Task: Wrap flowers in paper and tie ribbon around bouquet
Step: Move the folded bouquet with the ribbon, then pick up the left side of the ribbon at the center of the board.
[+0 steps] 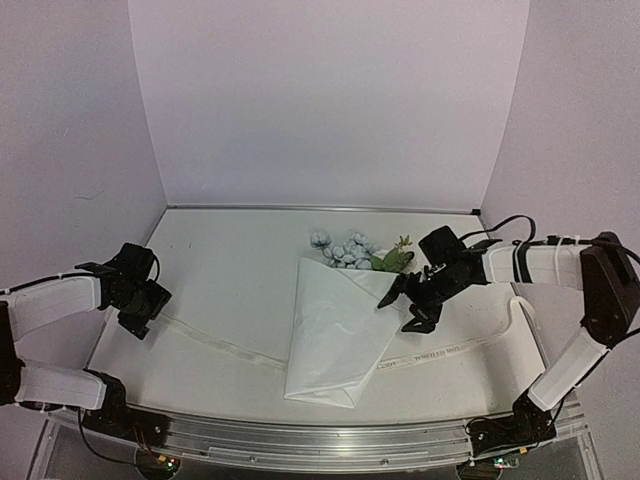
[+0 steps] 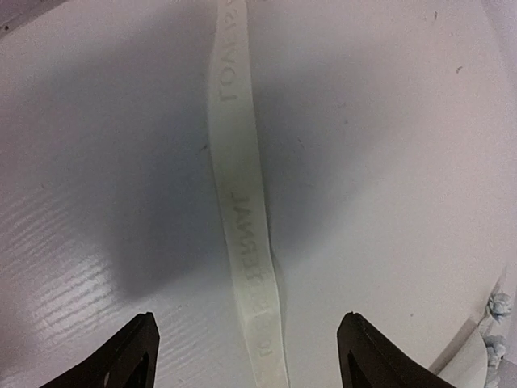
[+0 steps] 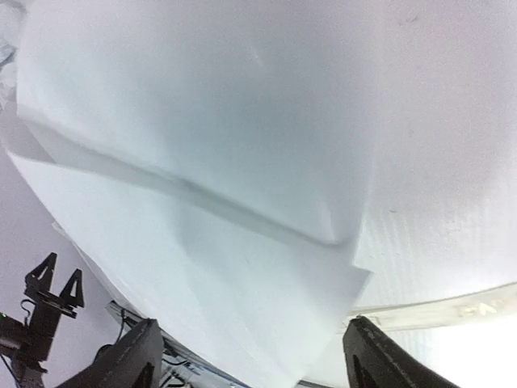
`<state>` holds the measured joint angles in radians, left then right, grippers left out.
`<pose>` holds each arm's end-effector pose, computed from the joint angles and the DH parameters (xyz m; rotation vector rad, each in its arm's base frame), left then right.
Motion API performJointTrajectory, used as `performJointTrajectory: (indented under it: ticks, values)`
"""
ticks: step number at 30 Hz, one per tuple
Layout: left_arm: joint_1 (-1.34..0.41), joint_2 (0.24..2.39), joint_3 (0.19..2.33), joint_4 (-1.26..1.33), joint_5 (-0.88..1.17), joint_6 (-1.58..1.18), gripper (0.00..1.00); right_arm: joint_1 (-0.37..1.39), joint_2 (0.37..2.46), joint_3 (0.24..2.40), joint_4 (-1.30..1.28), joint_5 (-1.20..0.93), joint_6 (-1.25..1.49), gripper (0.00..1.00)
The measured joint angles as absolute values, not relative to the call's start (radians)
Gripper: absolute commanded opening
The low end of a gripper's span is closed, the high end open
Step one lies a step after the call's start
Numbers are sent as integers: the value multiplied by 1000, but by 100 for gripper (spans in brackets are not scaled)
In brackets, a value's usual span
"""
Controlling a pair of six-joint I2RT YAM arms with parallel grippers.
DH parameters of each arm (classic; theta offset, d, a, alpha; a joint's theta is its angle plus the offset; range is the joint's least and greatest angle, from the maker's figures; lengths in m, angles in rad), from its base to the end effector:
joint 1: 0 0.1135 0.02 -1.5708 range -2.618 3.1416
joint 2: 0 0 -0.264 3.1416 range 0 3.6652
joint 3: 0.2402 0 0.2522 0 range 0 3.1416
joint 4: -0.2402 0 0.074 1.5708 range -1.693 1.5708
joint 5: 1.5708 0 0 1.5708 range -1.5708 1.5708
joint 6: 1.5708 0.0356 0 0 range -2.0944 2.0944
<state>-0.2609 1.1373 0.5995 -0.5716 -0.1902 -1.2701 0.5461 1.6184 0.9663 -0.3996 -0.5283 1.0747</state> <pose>0.1937 -0.0448 0.1816 -1.3426 2.3072 -0.2508 0.2604 0.1793 0.1853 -0.5582 -2.8623 -1.1018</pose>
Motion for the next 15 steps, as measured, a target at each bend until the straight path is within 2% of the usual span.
performJointTrajectory:
  ticks: [7, 15]
  values:
    - [-212, 1335, 657, -579, -256, -1202, 76, 546, 1403, 908, -534, -342, 927, 98]
    - [-121, 1414, 774, -595, -365, -1165, 74, 546, 1241, 769, -590, -186, 849, 98]
